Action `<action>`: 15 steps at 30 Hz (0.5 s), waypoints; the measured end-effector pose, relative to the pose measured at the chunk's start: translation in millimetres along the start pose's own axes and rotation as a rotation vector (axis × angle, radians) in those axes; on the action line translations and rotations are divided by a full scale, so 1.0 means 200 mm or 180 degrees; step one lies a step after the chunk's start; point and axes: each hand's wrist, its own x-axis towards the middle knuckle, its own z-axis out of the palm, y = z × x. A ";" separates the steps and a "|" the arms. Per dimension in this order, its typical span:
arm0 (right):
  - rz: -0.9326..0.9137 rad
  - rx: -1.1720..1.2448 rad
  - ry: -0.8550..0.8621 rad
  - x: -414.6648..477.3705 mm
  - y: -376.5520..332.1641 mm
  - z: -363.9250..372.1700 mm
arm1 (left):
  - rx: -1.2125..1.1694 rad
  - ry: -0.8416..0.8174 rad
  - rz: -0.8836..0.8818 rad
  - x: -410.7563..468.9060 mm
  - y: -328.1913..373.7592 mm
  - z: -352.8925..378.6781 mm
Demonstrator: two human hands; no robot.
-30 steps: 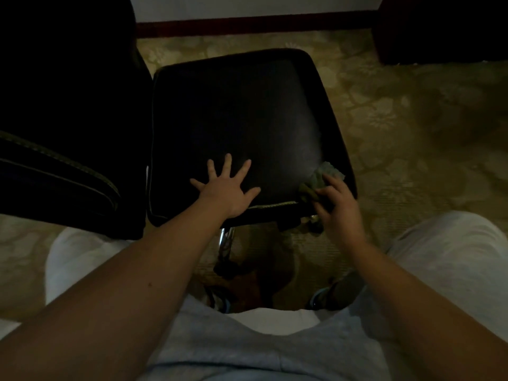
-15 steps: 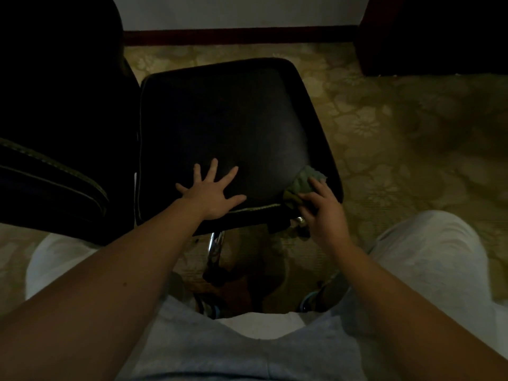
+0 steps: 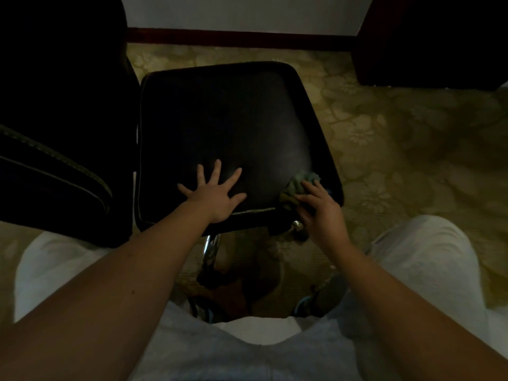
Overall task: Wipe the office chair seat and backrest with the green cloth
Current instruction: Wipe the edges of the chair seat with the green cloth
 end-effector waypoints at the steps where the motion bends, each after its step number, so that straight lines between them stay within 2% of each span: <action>1: 0.0115 0.0012 0.0070 -0.01 -0.02 0.02 | 0.0004 0.0020 -0.0001 0.00 0.00 0.00; 4: 0.0192 -0.0048 0.0084 -0.03 -0.09 0.08 | -0.0014 0.0034 0.0001 -0.01 0.00 0.01; 12: -0.0145 -0.0223 -0.0170 -0.03 -0.11 0.08 | -0.0050 0.0080 -0.0004 -0.01 0.00 0.01; 15: 0.0088 -0.0197 0.0014 0.00 -0.07 0.02 | -0.0097 0.0098 0.0008 -0.01 0.00 0.02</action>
